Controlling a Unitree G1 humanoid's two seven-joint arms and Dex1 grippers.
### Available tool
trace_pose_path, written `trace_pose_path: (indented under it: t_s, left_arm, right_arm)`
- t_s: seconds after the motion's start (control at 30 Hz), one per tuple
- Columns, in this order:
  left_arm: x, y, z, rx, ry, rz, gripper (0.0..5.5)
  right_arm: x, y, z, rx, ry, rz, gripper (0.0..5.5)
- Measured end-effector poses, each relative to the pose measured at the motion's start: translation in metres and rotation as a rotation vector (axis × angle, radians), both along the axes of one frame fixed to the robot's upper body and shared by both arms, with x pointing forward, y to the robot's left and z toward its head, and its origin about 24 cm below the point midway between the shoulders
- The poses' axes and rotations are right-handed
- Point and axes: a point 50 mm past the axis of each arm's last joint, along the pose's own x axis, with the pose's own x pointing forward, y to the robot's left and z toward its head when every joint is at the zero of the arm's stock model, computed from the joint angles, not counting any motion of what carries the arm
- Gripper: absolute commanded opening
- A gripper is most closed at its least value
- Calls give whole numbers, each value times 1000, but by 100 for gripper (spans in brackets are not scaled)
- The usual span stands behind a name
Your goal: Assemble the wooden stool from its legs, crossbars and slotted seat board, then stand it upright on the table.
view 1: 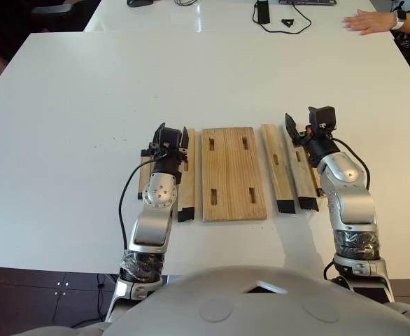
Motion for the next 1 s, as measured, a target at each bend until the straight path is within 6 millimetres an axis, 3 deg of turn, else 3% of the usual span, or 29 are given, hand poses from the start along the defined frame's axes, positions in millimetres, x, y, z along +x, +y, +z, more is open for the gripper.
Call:
trace_pose_path:
  t_s: [0.2, 0.37, 0.57, 0.8, 1.0]
  left_arm:
    - [-6, 3, 4, -58, -68, -9, 276]
    - [-8, 4, 14, -57, -99, -28, 276]
    - [-9, 9, 23, -19, -86, -117, 276]
    - [1, 21, 35, -44, -69, -165, 276]
    - [-2, 29, 29, -31, -31, -123, 276]
  right_arm:
    - [-1, 11, 14, -84, -120, 60, 316]
    - [-3, 19, 19, -56, -154, 58, 316]
    - [-20, 24, 10, -47, -132, 41, 316]
    - [-23, 37, 14, 49, -164, -49, 316]
    - [-23, 35, 11, 80, -152, -103, 316]
